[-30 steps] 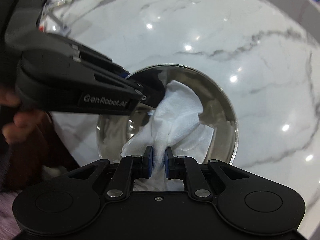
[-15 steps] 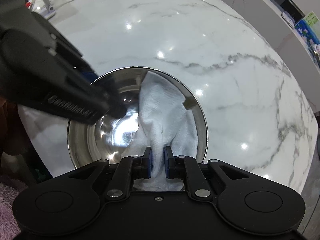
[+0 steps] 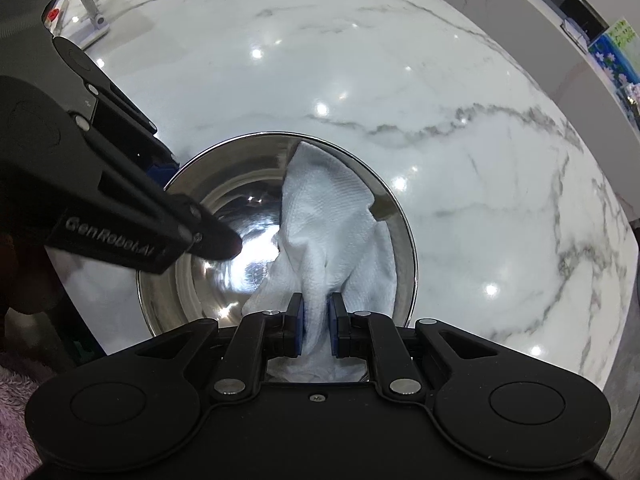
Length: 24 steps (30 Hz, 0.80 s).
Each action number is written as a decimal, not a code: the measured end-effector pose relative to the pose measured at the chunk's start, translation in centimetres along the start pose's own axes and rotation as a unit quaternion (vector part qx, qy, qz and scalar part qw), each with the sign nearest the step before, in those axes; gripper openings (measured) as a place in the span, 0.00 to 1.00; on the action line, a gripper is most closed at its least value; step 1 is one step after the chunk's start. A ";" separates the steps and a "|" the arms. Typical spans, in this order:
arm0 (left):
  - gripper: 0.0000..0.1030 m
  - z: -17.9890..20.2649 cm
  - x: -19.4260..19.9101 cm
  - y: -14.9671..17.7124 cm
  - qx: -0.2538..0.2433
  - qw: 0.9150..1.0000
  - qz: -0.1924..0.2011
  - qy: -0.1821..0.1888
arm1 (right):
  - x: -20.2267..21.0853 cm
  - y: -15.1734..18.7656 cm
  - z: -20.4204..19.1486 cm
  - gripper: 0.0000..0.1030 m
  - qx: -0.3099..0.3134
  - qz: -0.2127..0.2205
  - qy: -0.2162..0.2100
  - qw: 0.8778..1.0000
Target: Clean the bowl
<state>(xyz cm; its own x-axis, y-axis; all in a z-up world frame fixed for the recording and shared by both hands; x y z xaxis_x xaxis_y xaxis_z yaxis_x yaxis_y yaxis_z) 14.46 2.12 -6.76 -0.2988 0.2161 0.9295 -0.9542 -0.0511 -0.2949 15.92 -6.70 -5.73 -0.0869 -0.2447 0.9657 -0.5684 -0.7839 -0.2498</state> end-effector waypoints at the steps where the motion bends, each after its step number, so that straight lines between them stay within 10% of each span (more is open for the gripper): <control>1: 0.16 -0.1 0.0 -0.1 0.003 1.000 0.004 -0.002 | 0.1 0.1 -0.2 0.10 -0.006 0.001 -0.007 1.000; 11: 0.10 -0.4 0.1 -1.0 0.015 0.999 0.025 -0.016 | 0.5 0.5 -2.4 0.10 -0.120 0.029 -0.179 0.976; 24: 0.11 -0.4 0.1 -1.0 0.005 1.000 0.023 -0.017 | -0.4 0.9 -2.5 0.10 -0.007 -0.001 -0.014 1.000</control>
<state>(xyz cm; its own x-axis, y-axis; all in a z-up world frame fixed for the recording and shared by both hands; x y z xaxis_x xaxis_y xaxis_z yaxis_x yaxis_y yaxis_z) 15.37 2.59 -6.46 -0.3434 0.1795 0.9219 -0.9392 -0.0707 -0.3361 13.39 -5.88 -6.21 -0.0625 -0.2588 0.9639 -0.5793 -0.7770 -0.2462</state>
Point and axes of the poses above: each gripper's, at about its wrist camera, not at the fingertips, and x roughly against the way its jaws point, z to its right, y to its underside, the point moved 8 cm from there along -x, roughly the way its jaws point, and after that the axes turned 13 degrees about -y, right-handed, at the moved point
